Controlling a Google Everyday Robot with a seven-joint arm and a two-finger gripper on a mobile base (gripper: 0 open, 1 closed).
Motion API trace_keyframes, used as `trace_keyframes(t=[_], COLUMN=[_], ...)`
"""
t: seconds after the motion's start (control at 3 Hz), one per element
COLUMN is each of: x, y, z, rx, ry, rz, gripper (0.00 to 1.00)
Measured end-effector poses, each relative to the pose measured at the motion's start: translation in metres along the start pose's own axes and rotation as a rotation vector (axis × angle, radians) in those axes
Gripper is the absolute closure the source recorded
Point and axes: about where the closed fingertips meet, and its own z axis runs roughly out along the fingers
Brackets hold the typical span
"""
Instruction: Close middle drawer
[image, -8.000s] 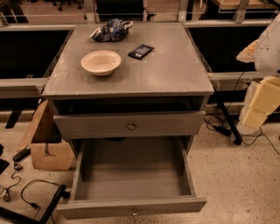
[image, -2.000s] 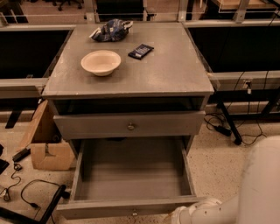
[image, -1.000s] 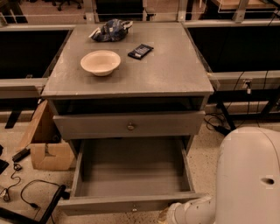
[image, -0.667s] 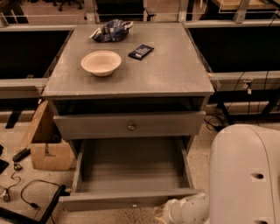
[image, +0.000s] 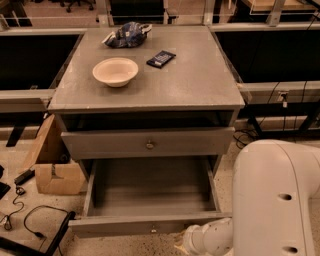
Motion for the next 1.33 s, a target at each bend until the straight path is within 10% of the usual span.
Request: trace_keyframes(t=[1.33], x=[-0.049], y=[-0.037], z=[0.026], rx=[0.005], ry=[0.002], rz=[-0.089], gripper=[1.0])
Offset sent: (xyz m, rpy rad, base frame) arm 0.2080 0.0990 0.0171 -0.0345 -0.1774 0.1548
